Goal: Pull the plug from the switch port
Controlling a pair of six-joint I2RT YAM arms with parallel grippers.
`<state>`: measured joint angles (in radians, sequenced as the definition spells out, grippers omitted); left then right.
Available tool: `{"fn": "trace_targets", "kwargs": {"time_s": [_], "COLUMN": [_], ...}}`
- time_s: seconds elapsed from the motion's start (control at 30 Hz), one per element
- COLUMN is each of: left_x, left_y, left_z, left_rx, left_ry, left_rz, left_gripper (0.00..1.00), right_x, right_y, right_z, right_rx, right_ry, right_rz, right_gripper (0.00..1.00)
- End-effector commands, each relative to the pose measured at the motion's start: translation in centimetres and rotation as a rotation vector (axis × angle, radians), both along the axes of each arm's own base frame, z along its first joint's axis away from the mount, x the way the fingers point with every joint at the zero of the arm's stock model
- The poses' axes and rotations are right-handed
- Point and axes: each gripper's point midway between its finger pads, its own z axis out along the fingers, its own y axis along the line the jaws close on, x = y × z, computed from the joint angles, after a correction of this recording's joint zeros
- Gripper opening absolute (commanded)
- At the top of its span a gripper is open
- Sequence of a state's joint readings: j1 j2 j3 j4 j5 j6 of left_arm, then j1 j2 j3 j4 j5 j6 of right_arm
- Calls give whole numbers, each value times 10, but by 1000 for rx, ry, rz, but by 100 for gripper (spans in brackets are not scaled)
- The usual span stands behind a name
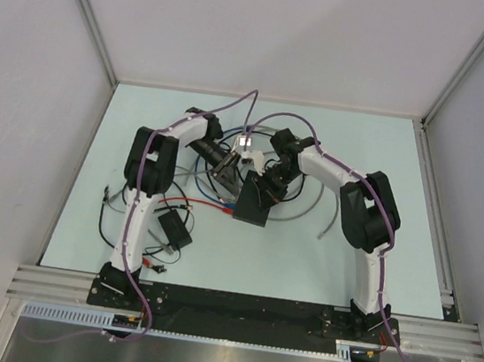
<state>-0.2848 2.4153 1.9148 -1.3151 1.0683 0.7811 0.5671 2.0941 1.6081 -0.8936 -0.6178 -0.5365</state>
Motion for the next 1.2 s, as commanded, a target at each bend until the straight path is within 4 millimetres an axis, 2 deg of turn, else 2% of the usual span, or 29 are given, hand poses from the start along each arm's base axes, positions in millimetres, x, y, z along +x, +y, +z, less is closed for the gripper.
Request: {"fn": "trace_targets", "kwargs": {"time_s": [0.0, 0.1, 0.43, 0.67, 1.17], "left_x": [-8, -12, -4, -10, -16], "left_y": [5, 5, -2, -2, -6], "left_z": [-3, -7, -15, -21, -24], "left_rx": [-14, -12, -19, -10, -2], "left_ry": [6, 19, 43, 74, 107], "left_rz": [-32, -31, 15, 5, -5], "left_gripper": [44, 44, 40, 36, 35], "right_x": [-2, -2, -2, -3, -4], "right_y": [-16, -16, -15, -16, -16], "right_z": [-24, -29, -32, -34, -37], "right_rx": [-82, -94, -105, -111, -121], "right_ry": [4, 8, 0, -2, -3], "right_rz": [19, 20, 21, 20, 24], "right_gripper": [0, 0, 1, 2, 3]}}
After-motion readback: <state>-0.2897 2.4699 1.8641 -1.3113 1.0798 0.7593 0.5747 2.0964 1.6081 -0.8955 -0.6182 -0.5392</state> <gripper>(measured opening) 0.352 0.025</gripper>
